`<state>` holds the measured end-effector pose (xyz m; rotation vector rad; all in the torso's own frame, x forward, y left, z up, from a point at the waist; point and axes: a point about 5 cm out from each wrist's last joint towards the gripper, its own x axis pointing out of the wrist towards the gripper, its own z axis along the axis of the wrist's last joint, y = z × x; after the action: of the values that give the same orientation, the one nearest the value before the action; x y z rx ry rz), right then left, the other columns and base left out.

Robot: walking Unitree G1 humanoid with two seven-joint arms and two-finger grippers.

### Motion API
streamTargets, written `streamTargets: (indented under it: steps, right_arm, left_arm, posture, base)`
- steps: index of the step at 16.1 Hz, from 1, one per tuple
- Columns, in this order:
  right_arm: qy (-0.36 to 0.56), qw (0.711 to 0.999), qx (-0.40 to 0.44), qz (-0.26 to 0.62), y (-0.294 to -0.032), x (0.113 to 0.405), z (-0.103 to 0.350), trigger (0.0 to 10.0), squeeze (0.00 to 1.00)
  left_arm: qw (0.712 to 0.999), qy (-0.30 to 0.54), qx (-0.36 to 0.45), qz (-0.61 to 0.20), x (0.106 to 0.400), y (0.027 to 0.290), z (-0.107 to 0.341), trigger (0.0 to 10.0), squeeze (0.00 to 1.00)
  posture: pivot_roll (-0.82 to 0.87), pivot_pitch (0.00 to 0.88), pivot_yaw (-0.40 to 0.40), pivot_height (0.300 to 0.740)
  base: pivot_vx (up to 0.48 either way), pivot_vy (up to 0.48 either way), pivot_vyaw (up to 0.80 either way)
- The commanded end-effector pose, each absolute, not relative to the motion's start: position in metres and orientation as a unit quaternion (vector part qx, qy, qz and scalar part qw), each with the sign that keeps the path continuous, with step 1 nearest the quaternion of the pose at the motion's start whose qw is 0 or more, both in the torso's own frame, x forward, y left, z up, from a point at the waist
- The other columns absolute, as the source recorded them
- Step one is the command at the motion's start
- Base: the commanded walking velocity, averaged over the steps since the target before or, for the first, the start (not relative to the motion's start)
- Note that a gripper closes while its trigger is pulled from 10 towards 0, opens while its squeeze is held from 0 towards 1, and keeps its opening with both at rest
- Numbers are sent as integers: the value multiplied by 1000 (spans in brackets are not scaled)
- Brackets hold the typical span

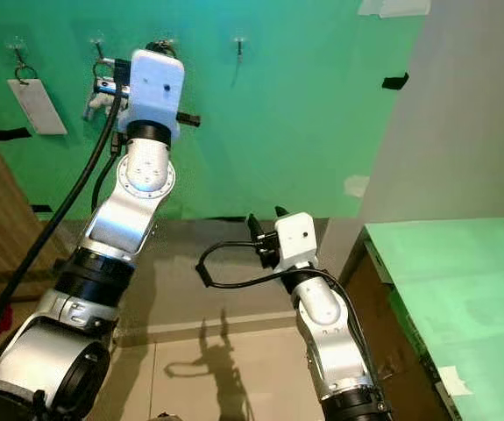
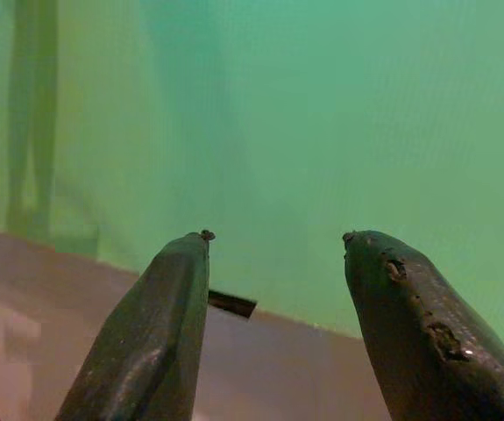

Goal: Hang keys on a hook

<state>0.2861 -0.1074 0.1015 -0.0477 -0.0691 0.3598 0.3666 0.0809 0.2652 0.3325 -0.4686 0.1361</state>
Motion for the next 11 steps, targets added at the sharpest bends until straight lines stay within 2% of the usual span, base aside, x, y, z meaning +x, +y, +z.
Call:
streamTargets:
  steps: [1,3,4,8,11]
  right_arm:
    - [-23,983,-26,179,-108,284,98,10000,0]
    - [-22,983,-27,181,-108,284,97,10000,0]
    - [-22,983,-27,181,-108,284,97,10000,0]
    - [-20,982,-27,184,-106,284,96,10000,0]
    - [-17,982,-26,186,-105,283,95,10000,0]
  left_arm:
    - [971,-187,122,79,372,88,256,10000,0]
    - [989,-133,33,57,380,89,259,10000,0]
    - [991,-126,20,52,381,89,261,10000,0]
    - [996,-69,4,-48,388,76,276,10000,0]
    - [997,-46,-6,-65,388,72,279,10000,0]
  posture:
    - [49,0,9,740]
    - [48,0,8,740]
    - [48,0,8,740]
    - [49,0,12,740]
    - [47,0,16,740]
  base:
    - [0,0,0]
    - [0,0,0]
    - [0,0,0]
    - [0,0,0]
    - [0,0,0]
